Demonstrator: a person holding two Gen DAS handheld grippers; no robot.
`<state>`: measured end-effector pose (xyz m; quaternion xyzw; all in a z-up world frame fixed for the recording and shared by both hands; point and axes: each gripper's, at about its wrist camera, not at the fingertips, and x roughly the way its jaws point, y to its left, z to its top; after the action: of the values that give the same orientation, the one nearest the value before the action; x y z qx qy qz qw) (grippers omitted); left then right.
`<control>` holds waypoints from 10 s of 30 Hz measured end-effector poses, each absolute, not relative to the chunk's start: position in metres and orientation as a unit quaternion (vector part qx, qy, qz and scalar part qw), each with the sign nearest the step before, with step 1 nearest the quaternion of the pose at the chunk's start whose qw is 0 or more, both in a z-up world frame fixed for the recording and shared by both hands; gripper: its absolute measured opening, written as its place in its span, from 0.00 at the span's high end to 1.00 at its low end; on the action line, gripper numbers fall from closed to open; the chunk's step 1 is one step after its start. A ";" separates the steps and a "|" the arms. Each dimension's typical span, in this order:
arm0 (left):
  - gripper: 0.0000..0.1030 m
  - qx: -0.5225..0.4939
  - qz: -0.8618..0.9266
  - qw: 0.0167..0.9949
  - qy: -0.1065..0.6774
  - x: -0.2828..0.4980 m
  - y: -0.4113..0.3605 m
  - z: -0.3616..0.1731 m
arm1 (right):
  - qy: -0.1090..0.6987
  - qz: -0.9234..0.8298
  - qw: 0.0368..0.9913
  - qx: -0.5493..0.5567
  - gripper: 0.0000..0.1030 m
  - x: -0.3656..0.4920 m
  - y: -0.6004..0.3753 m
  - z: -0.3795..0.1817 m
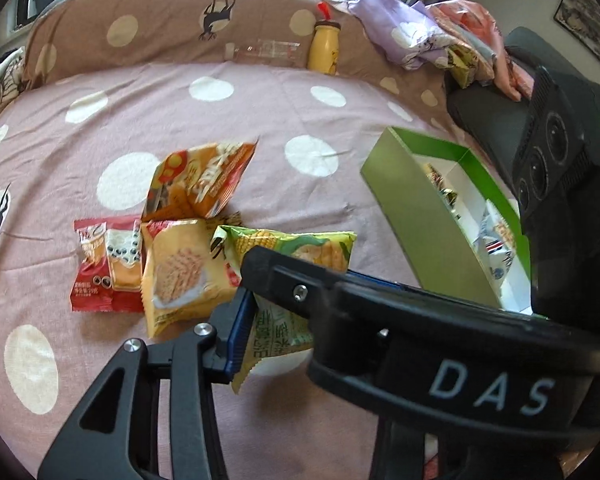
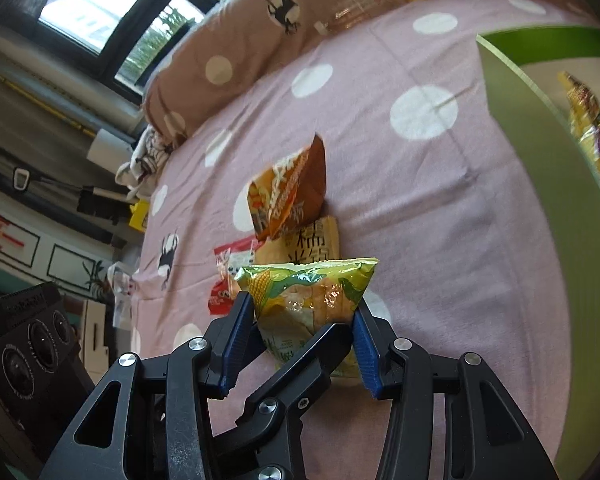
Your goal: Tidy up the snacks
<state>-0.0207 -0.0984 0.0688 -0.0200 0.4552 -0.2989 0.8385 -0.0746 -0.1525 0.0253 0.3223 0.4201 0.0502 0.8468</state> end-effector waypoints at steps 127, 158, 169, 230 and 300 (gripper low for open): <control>0.08 -0.057 -0.162 0.839 0.517 0.027 -0.038 0.029 | 0.444 0.064 0.819 0.357 0.26 -0.028 -0.151 -0.003; 0.51 -0.040 -0.251 0.877 0.409 -0.016 -0.077 0.081 | 0.377 0.075 0.849 0.363 0.33 -0.065 -0.161 0.029; 0.55 -0.014 -0.314 0.885 0.345 -0.032 -0.121 0.114 | 0.288 0.020 0.885 0.366 0.33 -0.107 -0.193 0.069; 0.19 -0.005 -0.245 0.896 0.371 -0.020 -0.116 0.112 | 0.173 -0.173 0.858 0.452 0.28 -0.179 -0.290 0.066; 0.65 -0.055 -0.148 0.864 0.478 0.055 -0.013 0.026 | 0.447 0.151 0.812 0.344 0.37 0.027 -0.090 -0.020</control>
<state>0.0552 -0.0132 0.0263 -0.0554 0.4779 -0.1481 0.8640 0.0271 -0.0902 -0.0204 0.3437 0.4472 0.1506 0.8119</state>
